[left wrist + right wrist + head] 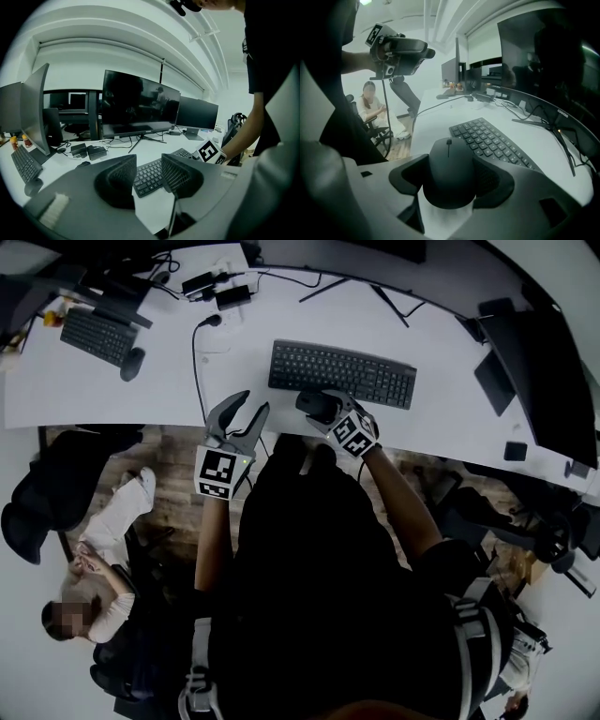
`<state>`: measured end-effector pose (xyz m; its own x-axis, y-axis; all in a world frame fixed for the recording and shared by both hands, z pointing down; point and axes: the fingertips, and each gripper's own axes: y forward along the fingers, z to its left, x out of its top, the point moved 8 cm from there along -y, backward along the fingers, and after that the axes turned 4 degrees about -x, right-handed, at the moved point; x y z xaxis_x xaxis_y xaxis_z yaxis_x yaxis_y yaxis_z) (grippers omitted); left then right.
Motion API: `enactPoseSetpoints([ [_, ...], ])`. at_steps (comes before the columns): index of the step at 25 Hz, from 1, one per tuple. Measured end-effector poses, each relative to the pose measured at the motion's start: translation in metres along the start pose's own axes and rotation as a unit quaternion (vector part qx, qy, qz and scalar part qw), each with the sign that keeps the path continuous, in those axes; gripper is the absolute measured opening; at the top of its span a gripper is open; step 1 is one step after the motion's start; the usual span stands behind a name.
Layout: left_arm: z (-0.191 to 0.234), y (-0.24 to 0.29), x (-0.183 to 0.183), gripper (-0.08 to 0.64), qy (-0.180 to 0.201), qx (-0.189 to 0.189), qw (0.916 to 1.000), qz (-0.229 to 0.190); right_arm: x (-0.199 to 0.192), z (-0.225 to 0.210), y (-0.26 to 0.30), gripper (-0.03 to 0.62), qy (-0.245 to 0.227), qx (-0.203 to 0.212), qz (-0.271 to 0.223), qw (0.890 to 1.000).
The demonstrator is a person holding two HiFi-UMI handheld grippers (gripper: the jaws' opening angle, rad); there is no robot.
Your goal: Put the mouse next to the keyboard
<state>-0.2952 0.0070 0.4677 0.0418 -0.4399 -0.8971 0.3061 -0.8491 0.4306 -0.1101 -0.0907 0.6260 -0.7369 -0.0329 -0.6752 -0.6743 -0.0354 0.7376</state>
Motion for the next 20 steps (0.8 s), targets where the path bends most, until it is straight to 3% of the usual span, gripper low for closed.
enactPoseSetpoints([
  [8,0.009,0.033,0.015,0.163,0.028,-0.052,0.9982,-0.003,-0.005,-0.021,-0.017,0.293,0.045,-0.06,-0.012,0.997],
  [20,0.005,0.07,0.03,0.163,0.055,-0.116,0.9918,0.001,-0.025,-0.051,-0.048,0.293,0.107,-0.136,-0.025,0.985],
])
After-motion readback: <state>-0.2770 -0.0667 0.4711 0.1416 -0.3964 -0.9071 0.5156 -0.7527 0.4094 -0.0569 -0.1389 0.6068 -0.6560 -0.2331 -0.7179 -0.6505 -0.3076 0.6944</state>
